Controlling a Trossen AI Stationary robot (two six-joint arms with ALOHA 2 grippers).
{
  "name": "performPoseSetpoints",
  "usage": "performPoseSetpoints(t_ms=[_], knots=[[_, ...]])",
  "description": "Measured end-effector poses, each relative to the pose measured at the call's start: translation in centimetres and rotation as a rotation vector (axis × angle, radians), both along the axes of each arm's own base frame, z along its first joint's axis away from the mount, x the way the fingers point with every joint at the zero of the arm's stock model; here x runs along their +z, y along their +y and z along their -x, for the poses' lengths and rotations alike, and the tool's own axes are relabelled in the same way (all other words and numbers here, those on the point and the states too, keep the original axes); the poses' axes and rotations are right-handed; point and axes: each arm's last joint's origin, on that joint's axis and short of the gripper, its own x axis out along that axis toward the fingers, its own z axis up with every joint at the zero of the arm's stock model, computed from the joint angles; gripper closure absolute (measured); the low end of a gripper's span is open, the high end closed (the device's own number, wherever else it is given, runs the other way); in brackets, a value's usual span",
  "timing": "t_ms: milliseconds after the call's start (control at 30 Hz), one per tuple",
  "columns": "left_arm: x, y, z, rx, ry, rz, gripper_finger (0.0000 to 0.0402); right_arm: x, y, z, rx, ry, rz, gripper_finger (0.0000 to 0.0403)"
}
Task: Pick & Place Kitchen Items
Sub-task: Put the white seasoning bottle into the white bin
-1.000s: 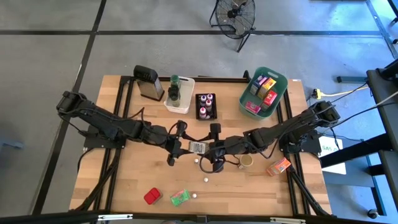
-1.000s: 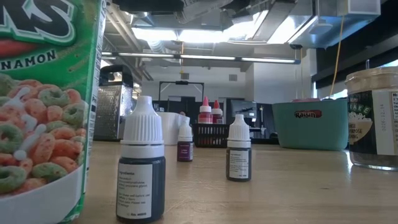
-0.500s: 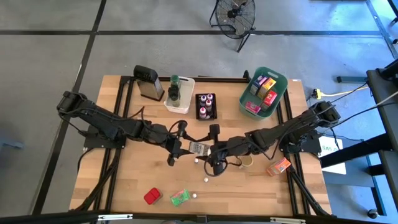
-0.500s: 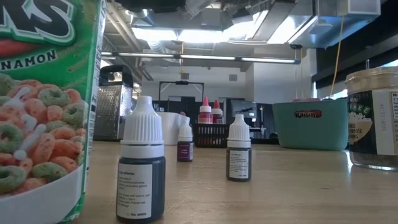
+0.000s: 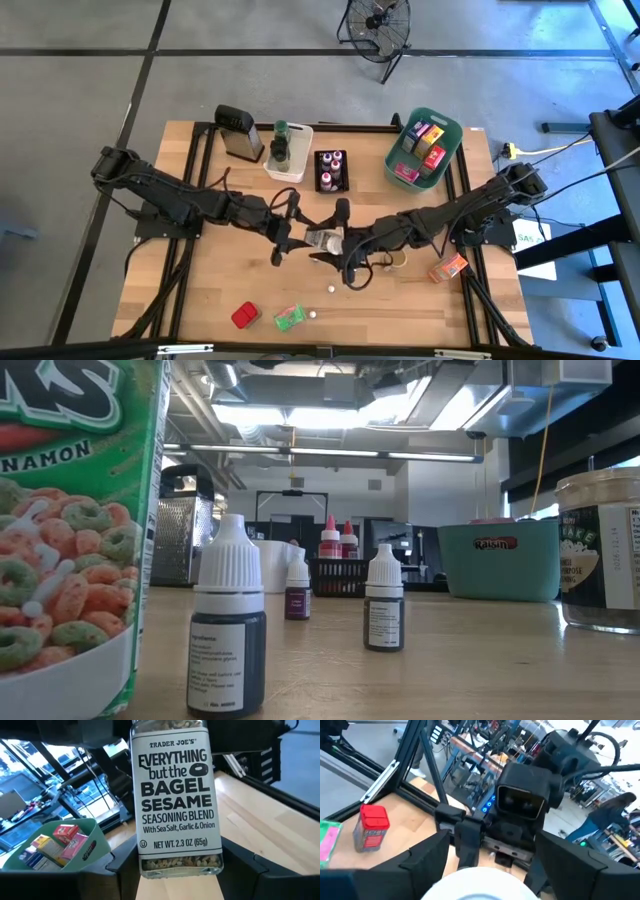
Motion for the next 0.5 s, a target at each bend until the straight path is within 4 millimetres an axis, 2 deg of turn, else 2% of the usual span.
performPoseSetpoints(t_ms=[167,500], knots=[[0.2,0.3,-0.1,-0.026,-0.017,0.028,0.0201,1.0,0.0,-0.3,0.053,-0.021,0.036,0.0107],[0.7,1.0,-0.4,-0.036,-0.053,0.095,0.0203,2.8,-1.6,-1.1,0.085,-0.072,0.043,0.0107]])
